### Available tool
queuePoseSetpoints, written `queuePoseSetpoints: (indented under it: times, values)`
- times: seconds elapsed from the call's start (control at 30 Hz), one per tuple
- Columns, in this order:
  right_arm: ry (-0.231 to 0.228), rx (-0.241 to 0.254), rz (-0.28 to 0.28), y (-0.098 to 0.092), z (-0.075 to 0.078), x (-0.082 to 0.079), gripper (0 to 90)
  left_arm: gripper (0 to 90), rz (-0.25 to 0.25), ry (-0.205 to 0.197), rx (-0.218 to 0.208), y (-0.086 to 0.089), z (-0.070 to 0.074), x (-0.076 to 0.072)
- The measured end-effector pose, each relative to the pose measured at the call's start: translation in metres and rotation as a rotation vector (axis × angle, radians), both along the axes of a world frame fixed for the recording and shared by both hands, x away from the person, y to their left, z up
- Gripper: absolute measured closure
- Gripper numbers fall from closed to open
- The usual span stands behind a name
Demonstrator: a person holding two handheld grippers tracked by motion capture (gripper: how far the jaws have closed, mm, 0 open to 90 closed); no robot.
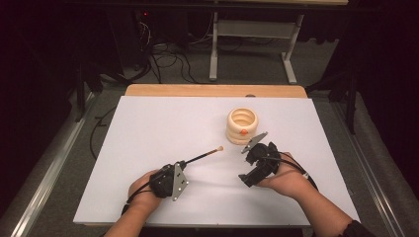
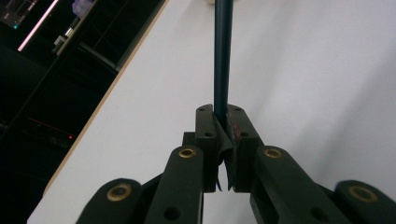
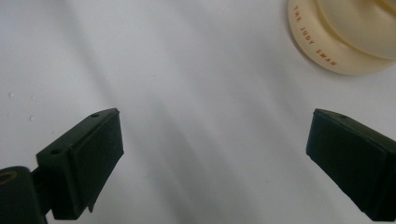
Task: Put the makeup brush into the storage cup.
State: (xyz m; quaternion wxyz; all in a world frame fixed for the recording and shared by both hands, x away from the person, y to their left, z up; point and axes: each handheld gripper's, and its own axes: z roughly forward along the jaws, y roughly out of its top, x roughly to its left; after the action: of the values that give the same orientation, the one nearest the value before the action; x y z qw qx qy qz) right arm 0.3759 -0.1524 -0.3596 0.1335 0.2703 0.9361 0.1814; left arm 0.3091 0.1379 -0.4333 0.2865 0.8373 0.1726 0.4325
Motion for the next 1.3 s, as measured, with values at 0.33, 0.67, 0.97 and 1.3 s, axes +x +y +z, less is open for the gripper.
queuePoseSetpoints:
  times: [0.33, 0.67, 0.97, 1.3]
  values:
    - [-0.018, 0.068, -0.067, -0.018, -0.016, -0.001, 5.5, 85.1, 0.019, 0.031, -0.055, 0.006, -0.001, 0.003]
    - [-0.036, 0.163, -0.147, -0.044, -0.031, -0.002, 5.5, 85.1, 0.048, 0.072, -0.139, 0.016, -0.001, 0.007]
    - [-0.073, 0.251, -0.197, -0.058, -0.045, -0.004, 5.5, 85.1, 0.064, 0.107, -0.210, 0.021, -0.001, 0.010]
    - [-0.139, 0.373, -0.235, -0.065, -0.054, -0.010, 6.1, 85.1, 0.077, 0.165, -0.311, 0.029, -0.001, 0.015]
